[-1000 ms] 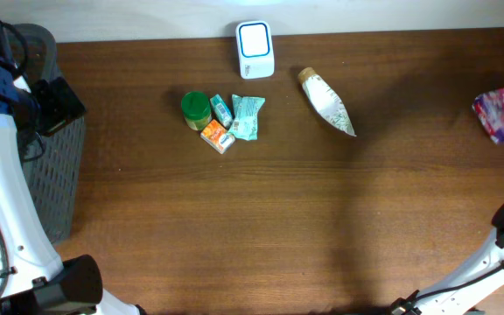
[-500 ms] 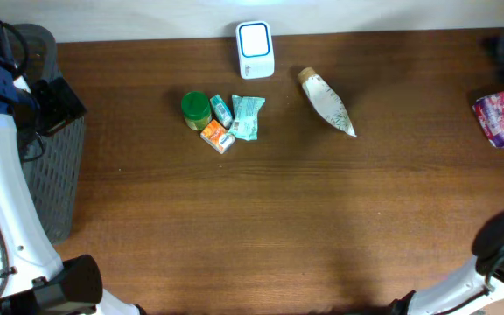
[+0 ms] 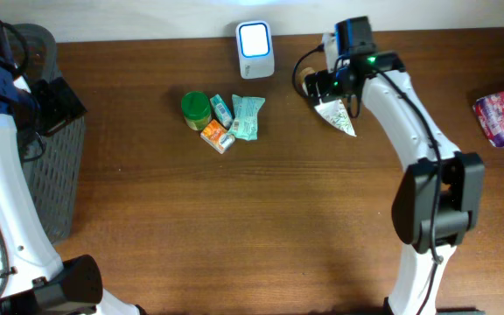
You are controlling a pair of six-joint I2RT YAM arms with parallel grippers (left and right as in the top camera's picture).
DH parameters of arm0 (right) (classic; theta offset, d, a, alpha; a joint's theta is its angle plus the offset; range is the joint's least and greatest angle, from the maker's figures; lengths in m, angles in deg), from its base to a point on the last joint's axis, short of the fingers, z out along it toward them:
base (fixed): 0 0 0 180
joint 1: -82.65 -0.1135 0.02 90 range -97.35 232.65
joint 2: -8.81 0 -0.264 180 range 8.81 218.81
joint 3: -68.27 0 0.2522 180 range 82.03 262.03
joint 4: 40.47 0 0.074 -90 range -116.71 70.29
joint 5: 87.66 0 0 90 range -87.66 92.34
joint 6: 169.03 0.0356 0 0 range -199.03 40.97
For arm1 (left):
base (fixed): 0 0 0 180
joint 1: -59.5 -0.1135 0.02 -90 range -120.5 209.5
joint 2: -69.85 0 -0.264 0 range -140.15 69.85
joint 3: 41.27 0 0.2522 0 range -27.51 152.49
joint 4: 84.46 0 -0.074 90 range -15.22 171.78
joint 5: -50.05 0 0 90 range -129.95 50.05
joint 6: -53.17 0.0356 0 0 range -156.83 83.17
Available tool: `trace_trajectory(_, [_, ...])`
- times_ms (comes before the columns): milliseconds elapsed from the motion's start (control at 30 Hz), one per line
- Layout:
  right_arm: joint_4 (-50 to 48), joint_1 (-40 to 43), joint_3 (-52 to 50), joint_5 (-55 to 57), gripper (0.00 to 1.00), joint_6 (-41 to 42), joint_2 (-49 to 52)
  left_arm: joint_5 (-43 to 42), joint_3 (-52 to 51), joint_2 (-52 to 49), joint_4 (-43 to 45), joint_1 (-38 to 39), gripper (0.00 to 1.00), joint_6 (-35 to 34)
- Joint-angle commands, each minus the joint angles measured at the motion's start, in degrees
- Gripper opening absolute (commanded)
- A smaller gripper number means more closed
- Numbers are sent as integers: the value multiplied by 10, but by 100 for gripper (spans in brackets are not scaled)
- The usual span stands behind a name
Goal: Scan the item barcode
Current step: 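Reach the right gripper to the cream tube and grasp it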
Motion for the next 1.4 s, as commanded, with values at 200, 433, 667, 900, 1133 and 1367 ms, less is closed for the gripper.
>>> trace_trajectory(200, [-12,1,-12,-102,99,-117,47,4,-1,12,-1,-2,99,-8])
trace_trajectory(433, [-32,3,-13,52,99,-171,78,4,-1,12,-1,-2,99,-8])
trace_trajectory(667, [-42,2,-15,39,99,-166,123,4,-1,12,-1,-2,99,-8])
trace_trajectory(900, [-49,9,-15,39,46,-142,125,4,-1,12,-1,-2,99,-8])
trace_trajectory(1133, [52,9,58,-105,22,-39,116,4,-1,12,-1,-2,99,-8])
trace_trajectory(1367, [236,11,134,-435,9,-39,117,4,-1,12,-1,-2,99,-8])
